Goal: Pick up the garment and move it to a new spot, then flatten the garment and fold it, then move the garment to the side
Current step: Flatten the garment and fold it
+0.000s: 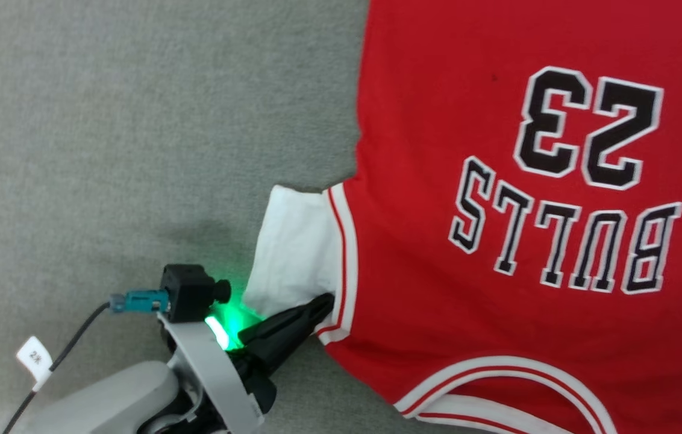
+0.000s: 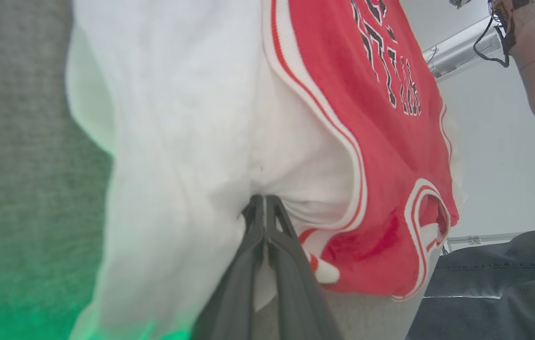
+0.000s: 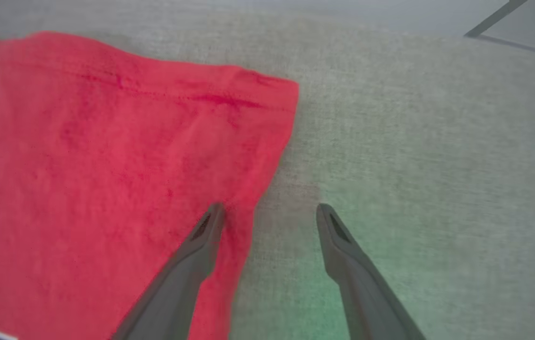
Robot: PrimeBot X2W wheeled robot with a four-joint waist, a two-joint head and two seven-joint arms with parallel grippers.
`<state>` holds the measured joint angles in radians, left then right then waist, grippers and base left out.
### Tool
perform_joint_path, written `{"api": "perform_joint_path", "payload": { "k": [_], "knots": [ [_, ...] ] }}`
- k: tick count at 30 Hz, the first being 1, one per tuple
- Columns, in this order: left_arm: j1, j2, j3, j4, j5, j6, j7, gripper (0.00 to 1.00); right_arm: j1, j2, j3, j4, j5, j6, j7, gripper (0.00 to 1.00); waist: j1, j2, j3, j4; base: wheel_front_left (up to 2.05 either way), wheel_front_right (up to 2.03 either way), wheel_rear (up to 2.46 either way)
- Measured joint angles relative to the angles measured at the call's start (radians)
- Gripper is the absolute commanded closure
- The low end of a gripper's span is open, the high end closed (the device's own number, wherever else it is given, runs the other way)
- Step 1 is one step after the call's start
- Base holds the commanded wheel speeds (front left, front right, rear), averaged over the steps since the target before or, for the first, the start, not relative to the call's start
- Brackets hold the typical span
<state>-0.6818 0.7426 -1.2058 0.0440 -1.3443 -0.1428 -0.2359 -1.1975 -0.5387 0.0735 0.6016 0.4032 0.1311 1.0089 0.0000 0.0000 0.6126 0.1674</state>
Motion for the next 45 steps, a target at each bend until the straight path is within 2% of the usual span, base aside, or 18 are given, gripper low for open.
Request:
{"api": "perform_joint_path", "payload": {
  "k": [5, 6, 7, 8, 9, 14, 18, 24, 28, 31, 36, 39, 45],
  "knots": [
    [-0.02, -0.015, -0.004, -0.007, 0.007, -0.006, -0.011, 1.0, -0.056, 0.003, 0.012, 0.049, -0.019, 0.0, 0.031, 0.0, 0.0, 0.0, 0.047, 0.033, 0.0, 0.0, 0.0],
    [-0.025, -0.017, -0.004, -0.007, 0.007, -0.007, -0.011, 1.0, -0.063, 0.0, 0.01, 0.055, -0.024, 0.0, 0.03, 0.16, 0.0001, 0.0, 0.053, 0.039, 0.0, 0.0, 0.0],
    [-0.027, -0.02, -0.005, -0.007, 0.006, -0.007, -0.012, 1.0, -0.068, 0.0, 0.009, 0.061, -0.03, 0.0, 0.028, 0.58, 0.0, 0.0, 0.057, 0.044, 0.0, 0.0, 0.0],
    [-0.028, -0.022, -0.005, -0.007, 0.005, -0.007, -0.014, 1.0, -0.069, -0.001, 0.01, 0.067, -0.034, 0.0, 0.022, 0.89, 0.0, 0.0, 0.058, 0.047, 0.0, 0.0, 0.0],
    [-0.029, -0.023, -0.005, -0.006, 0.002, -0.007, -0.017, 1.0, -0.069, -0.001, 0.013, 0.072, -0.034, -0.001, 0.016, 1.0, 0.0, 0.0, 0.056, 0.048, 0.0, 0.0, 0.0],
    [-0.009, -0.041, 0.03, 0.027, -0.016, -0.007, -0.03, 1.0, -0.03, 0.007, 0.012, 0.093, 0.011, -0.001, -0.062, 1.0, 0.0, 0.0, 0.024, 0.05, 0.0, 0.0, 0.0],
    [0.046, -0.068, 0.105, 0.061, -0.018, -0.007, -0.033, 1.0, 0.072, -0.03, 0.04, 0.043, 0.104, 0.0, -0.107, 1.0, 0.0, 0.0, -0.026, 0.044, 0.0, 0.0, 0.0],
    [0.163, -0.068, 0.206, 0.095, 0.02, -0.001, -0.031, 1.0, 0.353, -0.166, 0.092, -0.158, 0.295, 0.0, -0.101, 1.0, 0.0, 0.0, -0.122, 0.011, 0.0, 0.0, 0.0],
    [0.222, -0.052, 0.256, 0.109, 0.044, 0.006, -0.029, 1.0, 0.579, -0.231, 0.071, -0.331, 0.408, 0.0, -0.077, 1.0, 0.0001, 0.0, -0.18, -0.022, 0.0, 0.0, 0.0],
    [0.259, -0.044, 0.289, 0.114, 0.054, 0.01, -0.028, 1.0, 0.758, -0.258, 0.03, -0.453, 0.449, 0.0, -0.074, 1.0, 0.0001, 0.0, -0.213, -0.052, 0.0, 0.0, 0.0],
    [0.308, -0.038, 0.342, 0.122, 0.081, 0.011, -0.028, 1.0, 1.07, -0.228, -0.024, -0.649, 0.477, 0.0, -0.057, 1.0, 0.0, 0.0, -0.255, -0.108, 0.0, 0.0, 0.0],
    [0.318, -0.033, 0.355, 0.127, 0.1, 0.022, -0.028, 1.0, 1.226, -0.182, -0.045, -0.749, 0.475, 0.0, -0.039, 1.0, 0.0001, 0.0, -0.276, -0.137, 0.0, 0.0, 0.0],
    [0.326, -0.017, 0.369, 0.125, 0.105, 0.037, -0.028, 1.0, 1.402, -0.09, 0.0, -0.863, 0.438, 0.0, 0.003, 1.0, 0.0, 0.0, -0.305, -0.19, 0.0, 0.0, 0.0]
  ]
}}
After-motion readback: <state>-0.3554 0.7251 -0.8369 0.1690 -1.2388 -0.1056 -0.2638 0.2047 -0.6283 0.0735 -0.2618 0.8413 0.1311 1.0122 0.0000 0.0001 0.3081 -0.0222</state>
